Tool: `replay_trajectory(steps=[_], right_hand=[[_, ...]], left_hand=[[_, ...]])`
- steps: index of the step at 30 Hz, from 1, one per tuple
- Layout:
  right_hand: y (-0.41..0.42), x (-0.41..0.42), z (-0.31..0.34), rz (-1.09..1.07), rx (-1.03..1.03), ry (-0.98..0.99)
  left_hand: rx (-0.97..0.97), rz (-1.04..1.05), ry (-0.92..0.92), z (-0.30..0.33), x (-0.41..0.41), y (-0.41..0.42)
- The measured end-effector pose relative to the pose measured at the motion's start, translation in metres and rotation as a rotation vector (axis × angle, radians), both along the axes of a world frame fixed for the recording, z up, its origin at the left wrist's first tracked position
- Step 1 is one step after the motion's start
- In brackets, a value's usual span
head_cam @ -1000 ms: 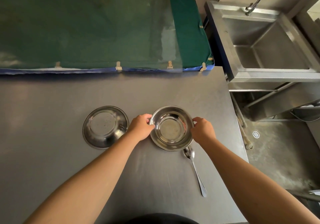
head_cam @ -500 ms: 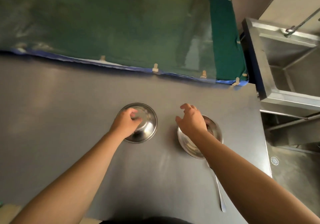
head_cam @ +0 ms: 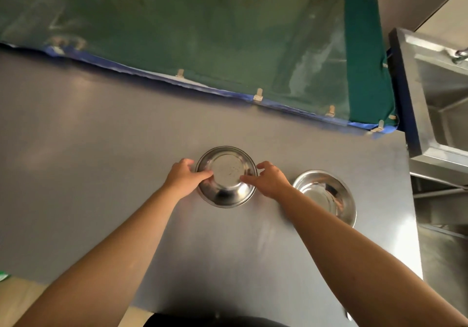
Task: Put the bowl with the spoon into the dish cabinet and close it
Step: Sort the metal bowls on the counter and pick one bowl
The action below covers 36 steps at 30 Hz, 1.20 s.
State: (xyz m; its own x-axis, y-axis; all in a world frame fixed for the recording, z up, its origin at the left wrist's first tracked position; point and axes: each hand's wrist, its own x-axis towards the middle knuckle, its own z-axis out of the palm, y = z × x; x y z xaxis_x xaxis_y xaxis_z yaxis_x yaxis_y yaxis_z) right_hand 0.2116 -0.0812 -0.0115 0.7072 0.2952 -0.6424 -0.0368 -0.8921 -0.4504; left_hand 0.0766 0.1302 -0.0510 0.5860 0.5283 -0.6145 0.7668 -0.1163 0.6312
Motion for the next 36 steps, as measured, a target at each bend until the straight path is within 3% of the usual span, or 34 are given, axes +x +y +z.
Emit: replay_trajectory(steps=[10, 15, 27, 36], right_hand=[[0.0, -0.003, -0.019, -0.445, 0.182, 0.306], [0.004, 0.001, -0.021, -0.456, 0.277, 0.457], [0.001, 0.007, -0.023, -0.722, 0.348, 0.571], [0.009, 0.012, 0.016, -0.689, 0.504, 0.513]], left_hand=[[-0.171, 0.056, -0.046, -0.003, 0.008, 0.002], [-0.282, 0.136, 0.009, 0.005, 0.016, 0.006], [-0.32, 0.122, 0.086, 0.008, 0.022, 0.013], [-0.457, 0.422, -0.037, 0.024, 0.026, 0.018]])
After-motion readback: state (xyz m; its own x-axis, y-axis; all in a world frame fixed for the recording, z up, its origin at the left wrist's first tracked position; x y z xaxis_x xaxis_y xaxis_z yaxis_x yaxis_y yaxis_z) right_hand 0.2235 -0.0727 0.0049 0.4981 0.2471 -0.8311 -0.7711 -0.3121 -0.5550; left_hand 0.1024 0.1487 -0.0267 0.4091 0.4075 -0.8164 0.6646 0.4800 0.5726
